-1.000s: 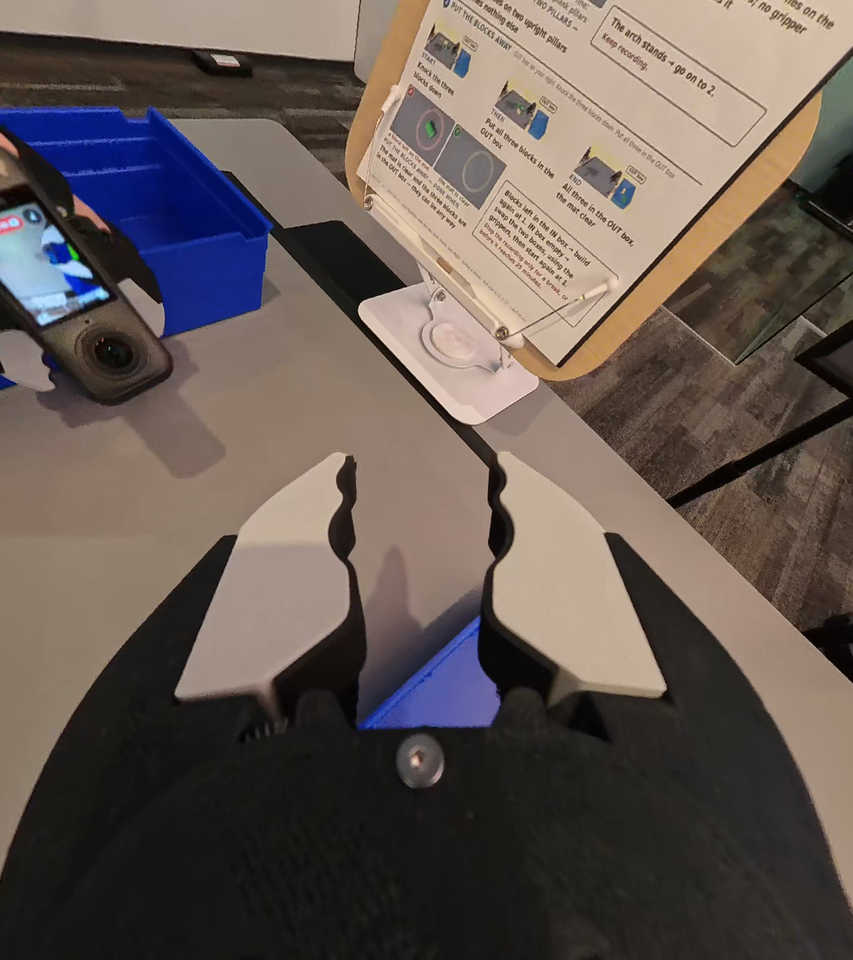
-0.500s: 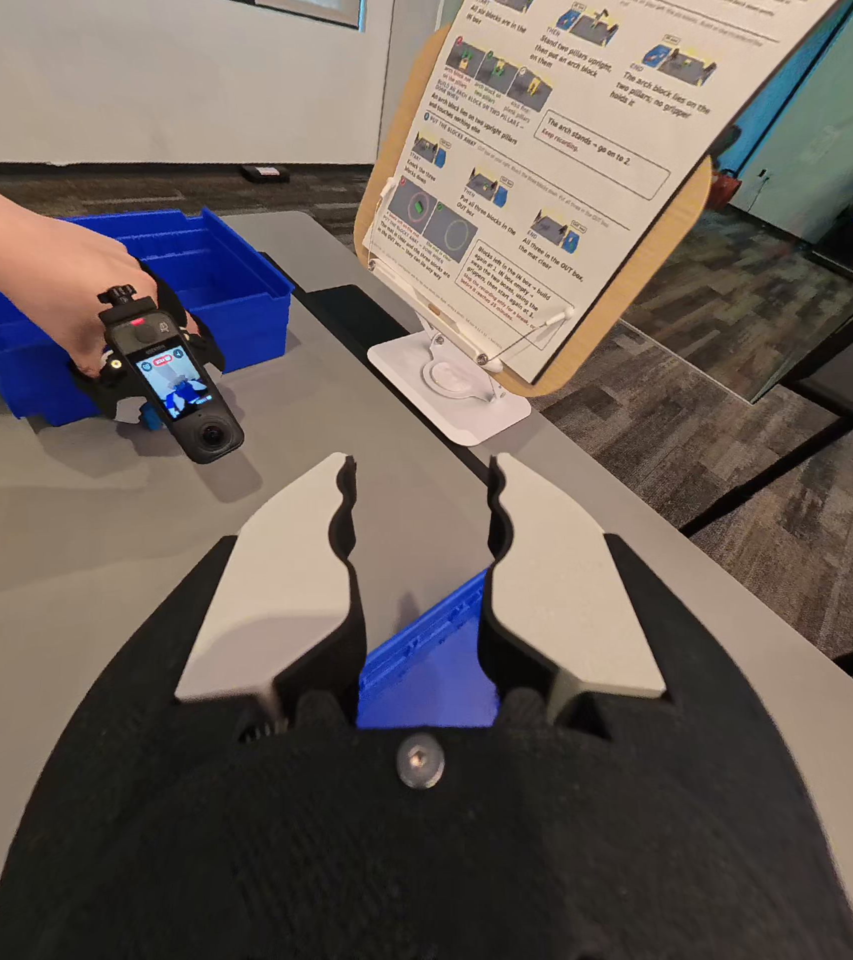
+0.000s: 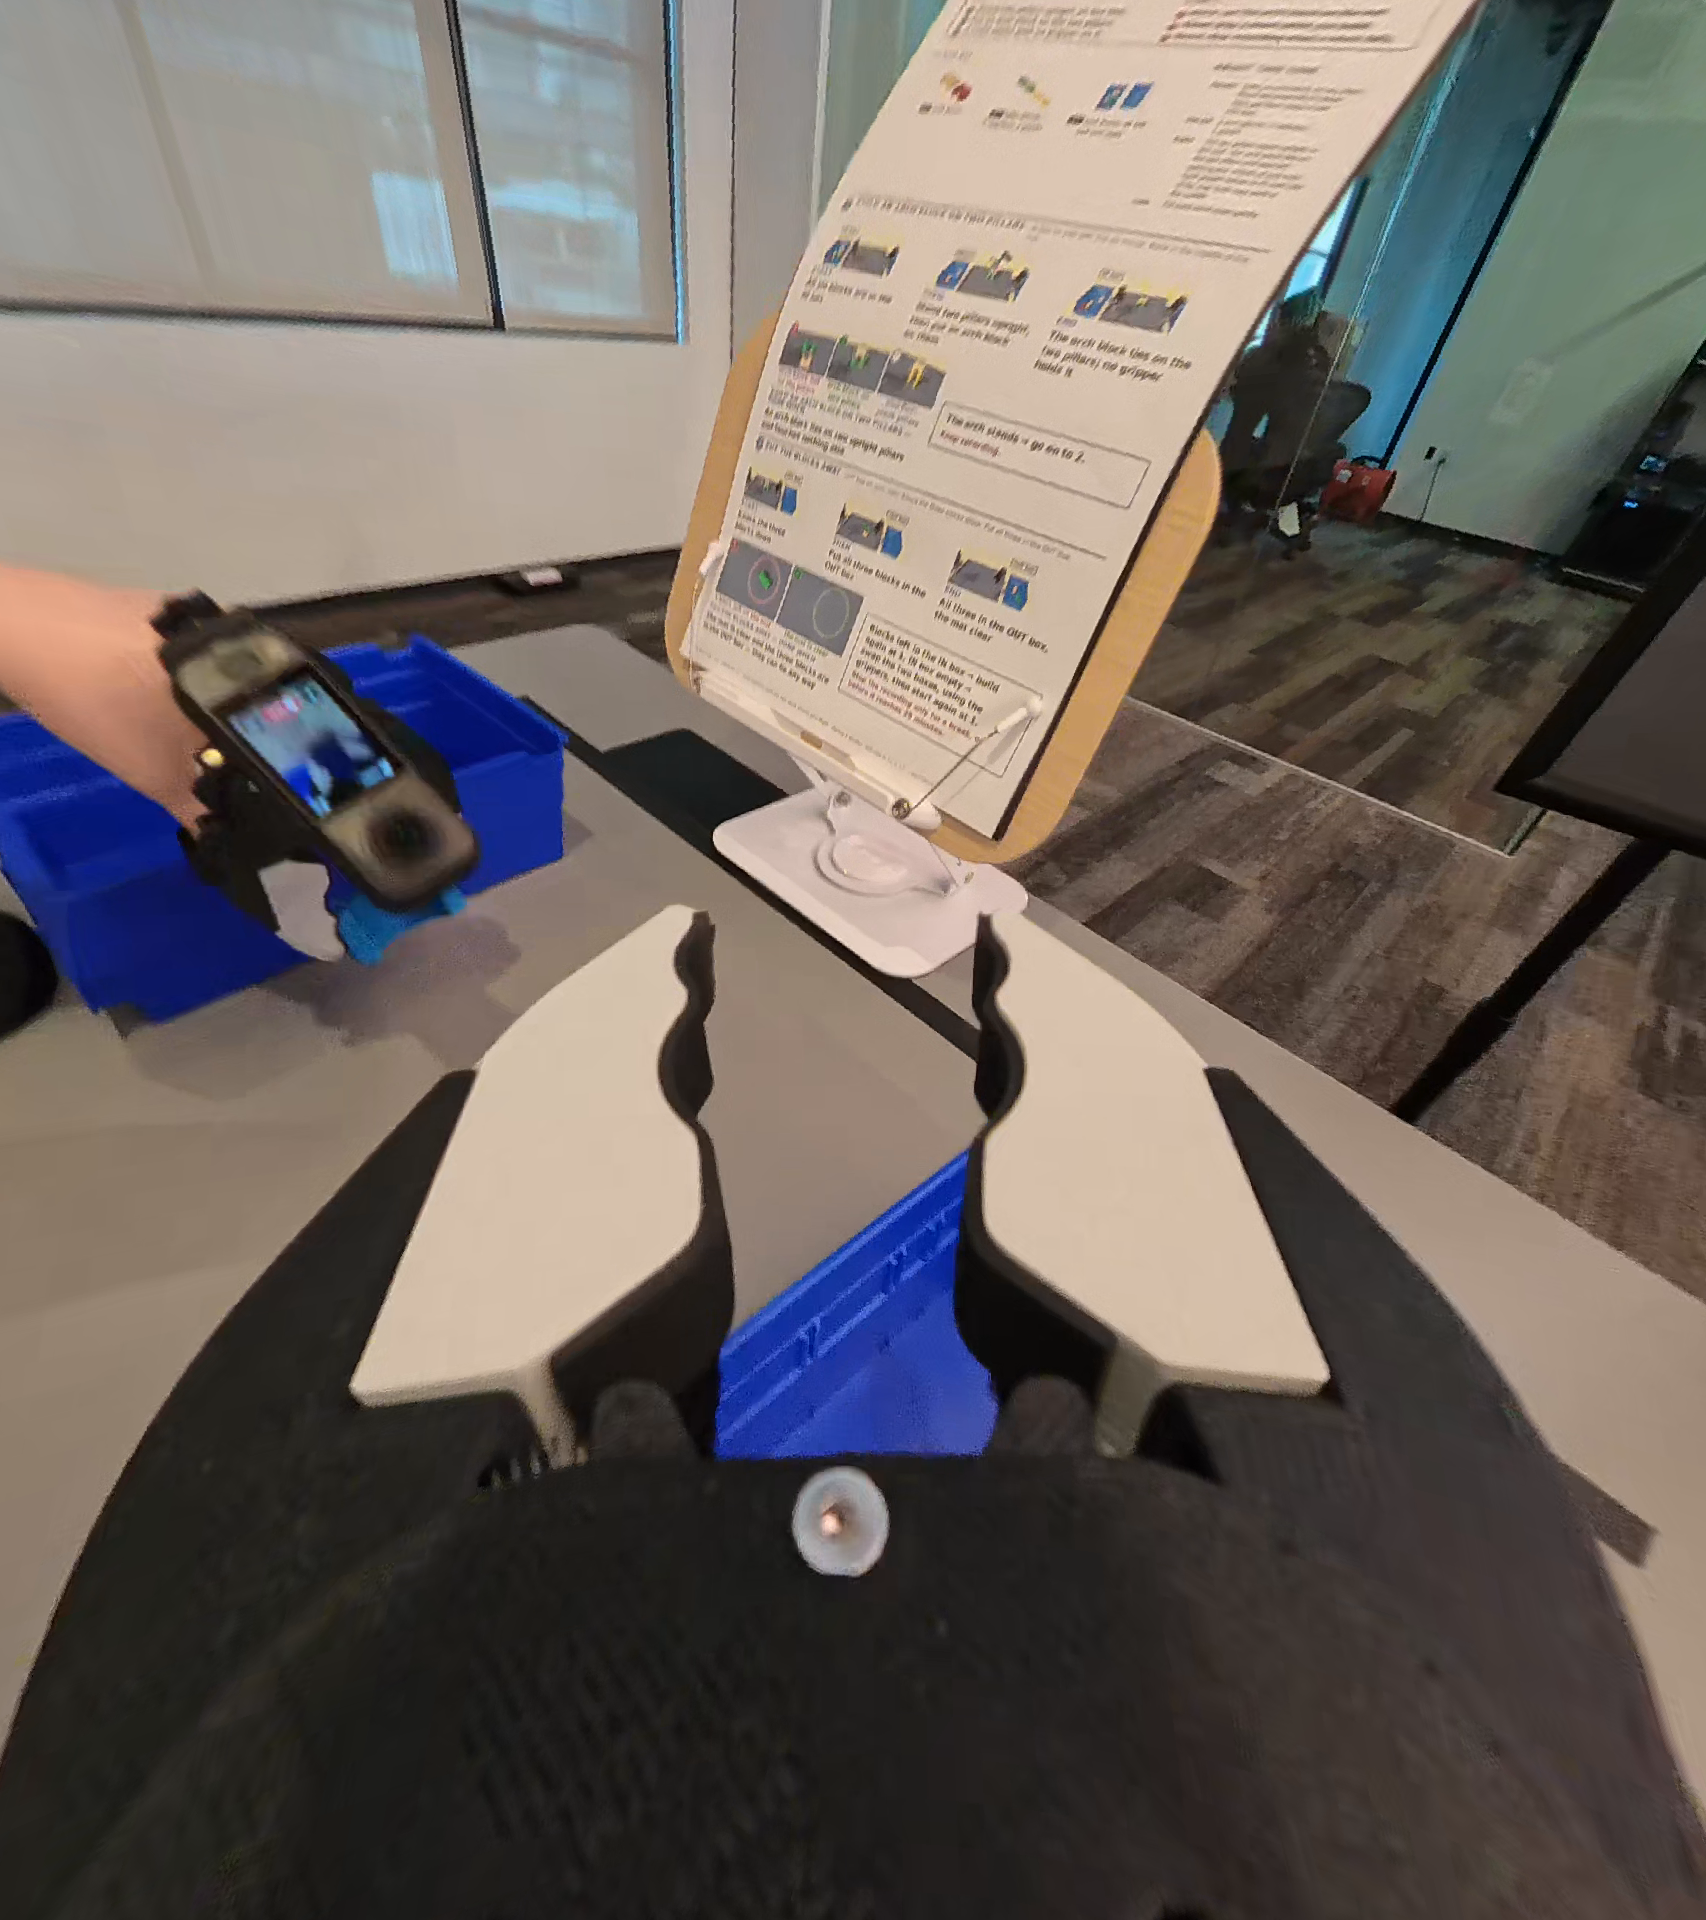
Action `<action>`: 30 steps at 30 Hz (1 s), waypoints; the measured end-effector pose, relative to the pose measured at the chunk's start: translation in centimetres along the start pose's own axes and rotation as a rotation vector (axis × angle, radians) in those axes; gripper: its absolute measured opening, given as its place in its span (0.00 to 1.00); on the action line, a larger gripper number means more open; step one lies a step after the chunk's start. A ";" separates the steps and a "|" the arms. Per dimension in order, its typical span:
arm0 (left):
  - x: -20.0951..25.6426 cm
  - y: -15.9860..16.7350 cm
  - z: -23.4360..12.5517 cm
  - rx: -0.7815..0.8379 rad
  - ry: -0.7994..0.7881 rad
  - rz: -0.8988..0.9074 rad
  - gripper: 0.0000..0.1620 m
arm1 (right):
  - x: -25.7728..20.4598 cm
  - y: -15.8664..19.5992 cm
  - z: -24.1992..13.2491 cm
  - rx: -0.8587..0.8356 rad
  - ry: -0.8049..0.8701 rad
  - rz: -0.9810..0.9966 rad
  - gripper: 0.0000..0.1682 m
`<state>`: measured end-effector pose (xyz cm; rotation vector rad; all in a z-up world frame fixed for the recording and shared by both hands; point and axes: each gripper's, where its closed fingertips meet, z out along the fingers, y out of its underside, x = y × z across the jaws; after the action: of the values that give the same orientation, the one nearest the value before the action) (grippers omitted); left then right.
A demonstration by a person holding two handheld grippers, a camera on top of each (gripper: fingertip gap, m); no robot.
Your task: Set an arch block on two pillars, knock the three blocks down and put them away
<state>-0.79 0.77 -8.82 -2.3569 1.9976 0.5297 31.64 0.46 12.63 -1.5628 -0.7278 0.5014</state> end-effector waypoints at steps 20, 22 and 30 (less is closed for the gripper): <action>2.9 -9.2 -19.8 1.336 -0.399 -0.011 0.45 | -17.5 3.2 11.5 -0.216 -0.717 0.559 0.28; 3.3 -9.5 -18.5 1.304 -0.386 0.013 0.44 | -19.0 3.8 11.8 -0.244 -0.784 0.547 0.12; 1.0 -5.9 -15.9 1.140 -0.406 -0.152 0.42 | -6.8 7.7 7.4 -0.418 -0.314 0.355 0.08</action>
<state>9.00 -2.63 4.67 -1.4929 1.3277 -0.1416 22.97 0.79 3.41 -2.0486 -0.8322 0.9156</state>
